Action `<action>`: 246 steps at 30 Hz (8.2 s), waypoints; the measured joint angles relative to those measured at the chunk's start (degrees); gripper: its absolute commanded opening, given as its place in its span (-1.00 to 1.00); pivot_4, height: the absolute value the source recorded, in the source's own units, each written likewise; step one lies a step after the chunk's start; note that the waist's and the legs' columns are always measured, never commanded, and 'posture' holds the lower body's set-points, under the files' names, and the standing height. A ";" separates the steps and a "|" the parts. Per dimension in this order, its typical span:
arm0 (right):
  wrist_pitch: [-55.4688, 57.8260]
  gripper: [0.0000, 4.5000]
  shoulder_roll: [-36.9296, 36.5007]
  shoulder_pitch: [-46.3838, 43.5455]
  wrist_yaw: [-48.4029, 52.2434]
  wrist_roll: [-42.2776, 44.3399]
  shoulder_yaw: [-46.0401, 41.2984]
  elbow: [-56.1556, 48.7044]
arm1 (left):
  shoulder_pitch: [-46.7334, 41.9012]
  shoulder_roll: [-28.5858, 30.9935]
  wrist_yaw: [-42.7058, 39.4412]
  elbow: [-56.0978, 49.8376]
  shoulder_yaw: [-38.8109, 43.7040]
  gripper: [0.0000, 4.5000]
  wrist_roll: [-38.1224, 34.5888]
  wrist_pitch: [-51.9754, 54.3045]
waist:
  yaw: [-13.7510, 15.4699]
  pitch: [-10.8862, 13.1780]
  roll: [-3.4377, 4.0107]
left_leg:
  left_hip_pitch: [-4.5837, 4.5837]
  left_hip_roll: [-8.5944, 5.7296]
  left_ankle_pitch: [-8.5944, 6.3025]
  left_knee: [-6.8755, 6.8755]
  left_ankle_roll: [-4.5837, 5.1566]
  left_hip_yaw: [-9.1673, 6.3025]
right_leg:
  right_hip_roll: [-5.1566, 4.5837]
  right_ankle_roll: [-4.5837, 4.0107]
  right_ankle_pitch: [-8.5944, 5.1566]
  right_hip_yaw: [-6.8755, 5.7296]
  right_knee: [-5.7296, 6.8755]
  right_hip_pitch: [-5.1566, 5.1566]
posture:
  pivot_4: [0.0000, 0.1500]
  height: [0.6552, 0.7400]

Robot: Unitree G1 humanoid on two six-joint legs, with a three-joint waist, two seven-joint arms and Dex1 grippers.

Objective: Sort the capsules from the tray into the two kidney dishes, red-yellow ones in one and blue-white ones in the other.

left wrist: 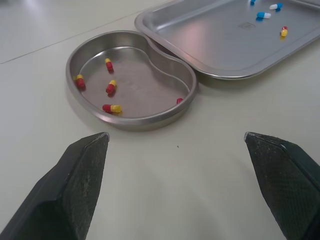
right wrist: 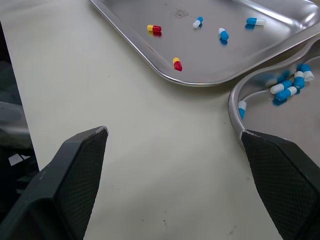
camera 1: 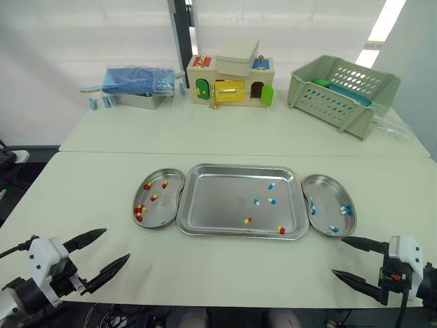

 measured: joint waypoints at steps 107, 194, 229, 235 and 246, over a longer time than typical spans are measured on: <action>-1.45 1.00 4.67 -0.75 -10.37 -2.41 15.97 -9.82 | -51.79 1.03 20.99 -7.83 -30.82 -0.99 24.20 64.21 | -0.01 0.05 -0.04 | -0.11 0.00 0.02 0.21 -0.02 -0.11 | 0.07 0.02 0.00 -0.04 0.10 -0.05 | 1.00 1.00; 39.09 1.00 -17.74 -32.87 -3.33 13.96 3.85 -1.15 | 2.09 -21.38 -12.59 -9.55 -8.24 0.99 5.28 -10.69 | 0.14 -0.01 0.06 | -0.15 0.00 -0.01 0.15 0.00 0.04 | -0.02 0.00 0.01 -0.01 -0.03 -0.04 | 1.00 1.00; 57.13 0.83 21.47 -50.13 -53.73 -12.50 40.98 -3.81 | 4.35 -20.09 -1.92 -9.66 -15.68 1.00 5.00 -17.03 | -0.66 -0.04 0.10 | -0.30 0.00 -0.01 0.08 0.00 -0.05 | 0.03 0.00 0.01 0.04 0.14 -0.44 | 1.00 1.00; 56.14 0.03 21.18 -50.14 -53.11 -14.54 42.74 -3.84 | 4.36 -19.99 -0.62 -9.71 -16.37 1.00 5.00 -16.96 | -0.75 -0.04 0.10 | -0.29 0.00 -0.01 0.07 0.00 -0.05 | 0.03 0.00 0.01 0.04 0.14 -0.43 | 1.00 1.00; 55.78 -1.00 21.33 -50.12 -51.82 -16.75 42.88 -3.85 | 4.86 -19.12 -0.03 -9.78 -16.44 1.00 4.88 -16.91 | -0.99 -0.05 0.10 | -0.26 0.00 -0.01 0.05 0.00 -0.05 | 0.03 0.00 0.01 0.04 0.14 -0.42 | 1.00 1.00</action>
